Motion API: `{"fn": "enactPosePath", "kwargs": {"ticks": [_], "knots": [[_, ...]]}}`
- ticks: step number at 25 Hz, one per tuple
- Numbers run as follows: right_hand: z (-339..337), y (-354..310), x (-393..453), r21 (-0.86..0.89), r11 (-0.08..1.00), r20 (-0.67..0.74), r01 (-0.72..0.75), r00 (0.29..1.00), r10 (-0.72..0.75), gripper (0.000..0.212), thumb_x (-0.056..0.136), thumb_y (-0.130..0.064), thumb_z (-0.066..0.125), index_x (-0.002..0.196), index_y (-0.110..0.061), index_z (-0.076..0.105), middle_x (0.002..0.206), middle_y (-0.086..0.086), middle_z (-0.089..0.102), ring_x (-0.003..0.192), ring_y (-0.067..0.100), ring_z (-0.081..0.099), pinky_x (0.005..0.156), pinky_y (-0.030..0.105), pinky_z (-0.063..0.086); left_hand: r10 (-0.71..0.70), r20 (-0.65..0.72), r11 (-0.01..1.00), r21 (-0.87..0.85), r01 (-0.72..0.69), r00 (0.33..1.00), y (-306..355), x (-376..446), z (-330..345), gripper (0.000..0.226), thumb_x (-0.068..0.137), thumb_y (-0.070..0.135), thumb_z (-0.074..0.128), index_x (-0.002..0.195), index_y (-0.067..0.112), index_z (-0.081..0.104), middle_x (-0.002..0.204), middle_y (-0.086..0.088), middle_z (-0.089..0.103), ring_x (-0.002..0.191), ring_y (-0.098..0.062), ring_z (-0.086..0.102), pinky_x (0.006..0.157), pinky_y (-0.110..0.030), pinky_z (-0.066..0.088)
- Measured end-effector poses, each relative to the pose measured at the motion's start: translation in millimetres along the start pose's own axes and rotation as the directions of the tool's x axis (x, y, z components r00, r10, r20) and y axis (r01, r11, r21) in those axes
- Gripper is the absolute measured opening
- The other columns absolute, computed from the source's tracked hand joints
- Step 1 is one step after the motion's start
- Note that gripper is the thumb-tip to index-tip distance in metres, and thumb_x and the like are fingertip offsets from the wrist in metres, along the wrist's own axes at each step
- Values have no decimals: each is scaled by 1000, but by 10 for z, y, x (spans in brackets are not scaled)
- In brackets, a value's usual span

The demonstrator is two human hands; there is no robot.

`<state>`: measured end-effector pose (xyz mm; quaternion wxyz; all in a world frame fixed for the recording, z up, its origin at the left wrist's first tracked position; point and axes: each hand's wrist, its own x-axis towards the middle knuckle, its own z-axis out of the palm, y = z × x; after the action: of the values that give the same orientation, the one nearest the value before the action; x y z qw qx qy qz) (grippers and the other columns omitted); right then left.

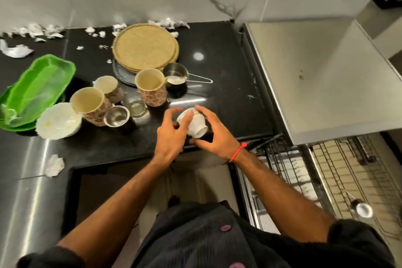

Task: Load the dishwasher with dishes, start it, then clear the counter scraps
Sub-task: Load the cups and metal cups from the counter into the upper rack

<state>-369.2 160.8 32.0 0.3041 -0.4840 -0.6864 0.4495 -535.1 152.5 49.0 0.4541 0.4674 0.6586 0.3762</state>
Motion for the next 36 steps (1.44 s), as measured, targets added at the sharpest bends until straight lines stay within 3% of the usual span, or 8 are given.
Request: {"fn": "enactPosePath", "kwargs": {"ticks": [7, 13, 16, 20, 24, 26, 32, 36], "knots": [[-894, 598, -1298, 8, 996, -365, -94, 926, 91, 83, 75, -22, 86, 141, -6, 40, 139, 8, 49, 125, 19, 53, 105, 39, 46, -251, 509, 968, 123, 219, 823, 326, -322, 1632, 56, 92, 73, 43, 109, 25, 65, 88, -6, 71, 58, -17, 63, 45, -29, 46], [-1741, 1562, -2636, -37, 947, -526, -320, 812, 254, 78, 75, -33, 84, 137, -3, 46, 129, 9, 55, 117, 20, 56, 97, 45, 50, -411, 683, 902, 398, 165, 603, 161, -842, 3389, 76, 84, 84, 42, 119, 18, 59, 89, -8, 68, 50, -16, 63, 49, -31, 53], [-1984, 2167, -3197, -15, 874, -646, -486, 672, 362, 77, 72, -47, 79, 135, -11, 54, 126, 14, 47, 118, 24, 49, 100, 43, 47, -502, 720, 865, 437, 249, 479, 3, -1137, 4143, 60, 95, 71, 39, 126, 21, 51, 109, -12, 70, 64, -19, 71, 56, -33, 57], [-2080, 2877, -3548, 210, 749, -637, -629, 493, 592, 73, 73, -30, 84, 137, -14, 53, 125, 14, 43, 118, 29, 50, 105, 38, 45, -519, 677, 848, 485, 214, 521, -221, -1279, 4792, 34, 109, 38, 36, 136, 21, 45, 130, -11, 61, 87, -24, 70, 60, -30, 55], [-2069, 3470, -3632, 323, 602, -566, -731, 360, 741, 73, 77, -14, 80, 142, -10, 47, 134, 22, 44, 122, 32, 48, 95, 12, 30, -564, 613, 768, 636, 77, 553, -532, -1235, 5060, 36, 107, 38, 42, 139, 23, 46, 132, -5, 59, 90, -18, 68, 76, -38, 60], [-2049, 3715, -3649, 332, 533, -543, -778, 304, 783, 73, 79, -14, 77, 144, -9, 44, 137, 20, 44, 122, 31, 49, 99, 20, 34, -590, 599, 731, 681, 44, 541, -634, -1203, 5134, 36, 107, 39, 42, 139, 24, 47, 128, -4, 61, 96, -20, 68, 86, -43, 60], [-1910, 4015, -3608, 181, 513, -589, -839, 325, 740, 64, 79, -22, 75, 134, -12, 45, 128, 16, 43, 101, 31, 58, 84, 37, 56, -587, 649, 702, 706, -93, 484, -730, -1186, 5339, 36, 107, 40, 40, 138, 22, 48, 126, 0, 61, 100, -19, 66, 87, -41, 59], [-1834, 4004, -3722, 30, 567, -602, -823, 438, 668, 64, 80, -19, 73, 138, -11, 48, 125, 21, 45, 106, 34, 56, 82, 37, 55, -586, 652, 696, 709, -114, 481, -758, -1225, 5470, 37, 106, 42, 41, 138, 24, 50, 125, 1, 63, 97, -16, 66, 80, -35, 56]]}}
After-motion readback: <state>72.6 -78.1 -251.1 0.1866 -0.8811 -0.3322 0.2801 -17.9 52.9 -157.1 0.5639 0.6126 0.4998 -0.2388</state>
